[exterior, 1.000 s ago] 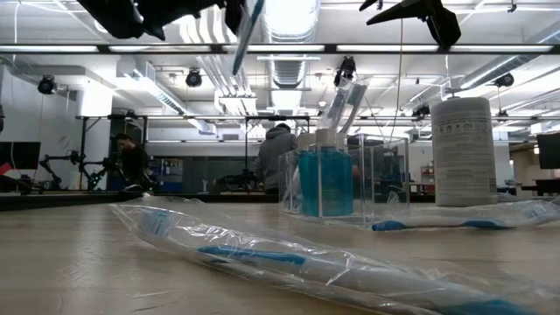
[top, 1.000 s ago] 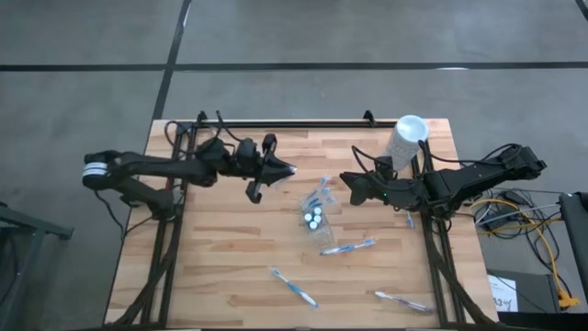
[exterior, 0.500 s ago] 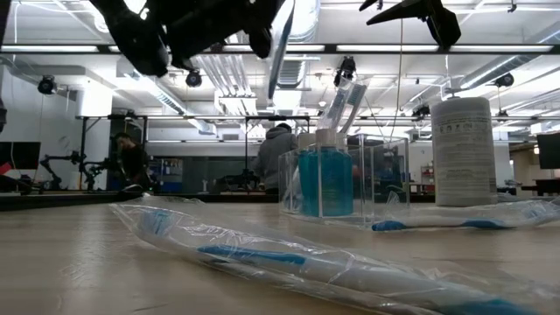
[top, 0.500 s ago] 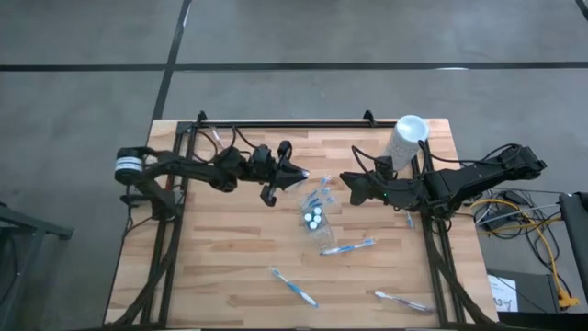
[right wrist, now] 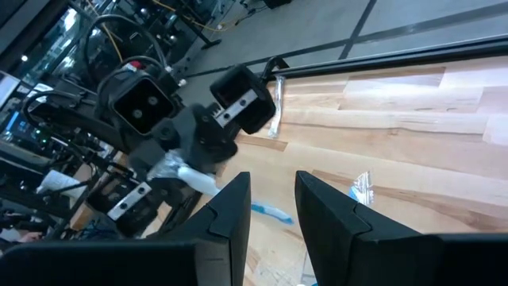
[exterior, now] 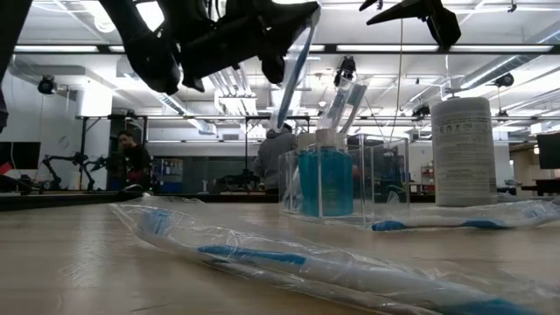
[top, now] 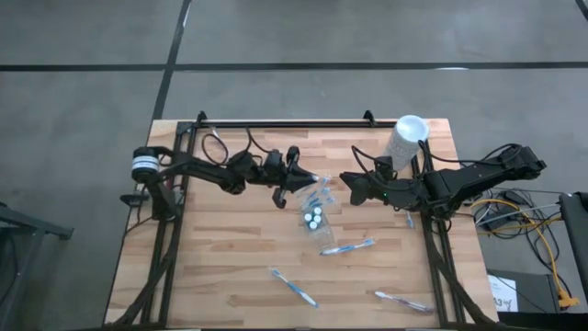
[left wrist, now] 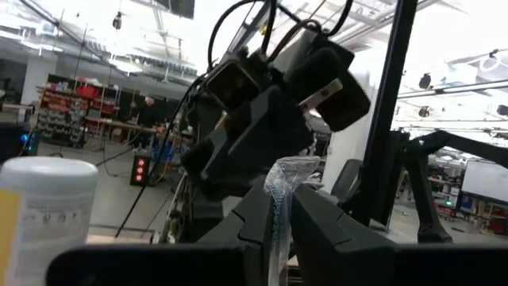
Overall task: Pick & Place toothbrushing station
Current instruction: Put the blue toothbrush into the left section of the transparent organizer
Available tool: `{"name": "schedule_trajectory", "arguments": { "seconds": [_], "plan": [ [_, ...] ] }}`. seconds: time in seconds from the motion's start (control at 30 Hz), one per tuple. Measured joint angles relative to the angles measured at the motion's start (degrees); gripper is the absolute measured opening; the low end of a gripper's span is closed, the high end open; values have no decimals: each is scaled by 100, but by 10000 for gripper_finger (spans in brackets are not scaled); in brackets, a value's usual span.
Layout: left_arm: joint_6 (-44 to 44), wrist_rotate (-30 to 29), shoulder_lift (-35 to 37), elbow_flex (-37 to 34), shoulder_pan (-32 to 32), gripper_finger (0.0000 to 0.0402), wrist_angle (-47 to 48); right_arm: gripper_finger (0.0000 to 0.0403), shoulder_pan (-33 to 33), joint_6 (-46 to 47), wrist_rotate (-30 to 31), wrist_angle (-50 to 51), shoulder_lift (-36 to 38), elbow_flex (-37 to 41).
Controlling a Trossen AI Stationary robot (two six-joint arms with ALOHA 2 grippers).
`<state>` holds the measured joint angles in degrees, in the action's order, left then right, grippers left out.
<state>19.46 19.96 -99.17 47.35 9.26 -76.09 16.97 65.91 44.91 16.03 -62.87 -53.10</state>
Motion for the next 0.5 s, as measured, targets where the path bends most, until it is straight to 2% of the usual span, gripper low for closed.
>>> {"name": "schedule_trajectory", "arguments": {
  "seconds": [0.5],
  "plan": [
    [651,-8,-605,277,-102,39,-258,98,-2,1,0,1,0,0]
  ]
}}
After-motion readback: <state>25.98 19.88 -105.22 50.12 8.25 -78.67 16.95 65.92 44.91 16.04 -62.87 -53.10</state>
